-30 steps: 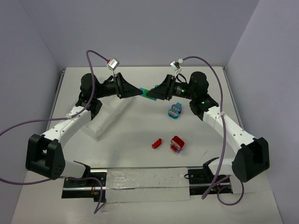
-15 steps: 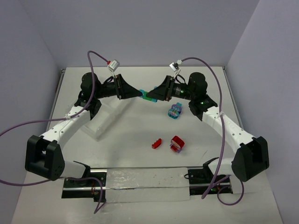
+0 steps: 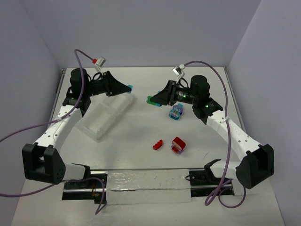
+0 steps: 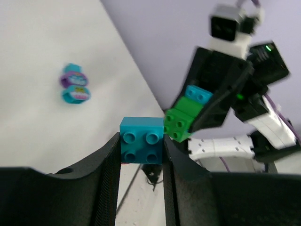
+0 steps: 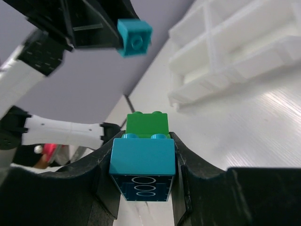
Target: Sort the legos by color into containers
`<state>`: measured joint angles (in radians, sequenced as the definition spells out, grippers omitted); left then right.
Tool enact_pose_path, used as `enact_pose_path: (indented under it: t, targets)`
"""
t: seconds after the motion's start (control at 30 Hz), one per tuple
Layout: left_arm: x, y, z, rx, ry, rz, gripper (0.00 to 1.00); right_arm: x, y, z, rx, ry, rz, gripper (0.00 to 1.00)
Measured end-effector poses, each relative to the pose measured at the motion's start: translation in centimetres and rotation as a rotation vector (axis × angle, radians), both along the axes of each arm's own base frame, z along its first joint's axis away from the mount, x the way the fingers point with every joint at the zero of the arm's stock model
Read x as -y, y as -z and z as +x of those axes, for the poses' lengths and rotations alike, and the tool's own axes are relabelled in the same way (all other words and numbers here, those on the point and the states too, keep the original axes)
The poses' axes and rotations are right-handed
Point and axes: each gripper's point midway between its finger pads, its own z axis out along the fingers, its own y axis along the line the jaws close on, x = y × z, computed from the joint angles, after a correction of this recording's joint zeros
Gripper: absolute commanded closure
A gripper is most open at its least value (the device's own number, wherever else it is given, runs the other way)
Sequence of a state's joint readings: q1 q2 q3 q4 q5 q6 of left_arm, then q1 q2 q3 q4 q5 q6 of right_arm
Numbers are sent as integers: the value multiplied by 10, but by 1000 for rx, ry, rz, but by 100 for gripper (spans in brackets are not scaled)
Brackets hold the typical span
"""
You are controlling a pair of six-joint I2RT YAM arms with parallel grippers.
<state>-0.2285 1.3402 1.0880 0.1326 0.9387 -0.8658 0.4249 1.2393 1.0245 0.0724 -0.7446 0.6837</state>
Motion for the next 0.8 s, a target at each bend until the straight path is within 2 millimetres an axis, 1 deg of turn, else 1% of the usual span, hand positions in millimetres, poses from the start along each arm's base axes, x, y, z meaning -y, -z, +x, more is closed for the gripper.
enact_pose_path:
  t: [0.1, 0.17, 0.27, 0.3, 0.37, 0.53, 0.6, 0.7, 0.8]
  targets:
    - [-25, 10, 24, -41, -149, 87, 100, 12, 10, 1, -9, 72, -71, 100]
    - [-41, 20, 42, -85, -271, 167, 100, 20, 17, 6, -15, 130, -120, 100]
    - [-68, 34, 77, -137, -465, 306, 100, 35, 30, 16, -30, 229, -205, 100]
    - [-78, 42, 87, -157, -526, 352, 100, 40, 35, 19, -36, 258, -231, 100]
    - [-97, 63, 100, -200, -626, 444, 100, 48, 44, 24, -49, 305, -276, 100]
    - [-137, 128, 116, -340, -778, 678, 100, 62, 59, 29, -71, 375, -348, 100]
    - [-151, 148, 119, -378, -817, 759, 100, 66, 61, 30, -73, 390, -367, 100]
    - [-165, 167, 122, -409, -859, 837, 100, 69, 62, 31, -71, 402, -382, 100]
    - [-176, 173, 122, -415, -889, 883, 100, 70, 59, 31, -65, 407, -389, 100]
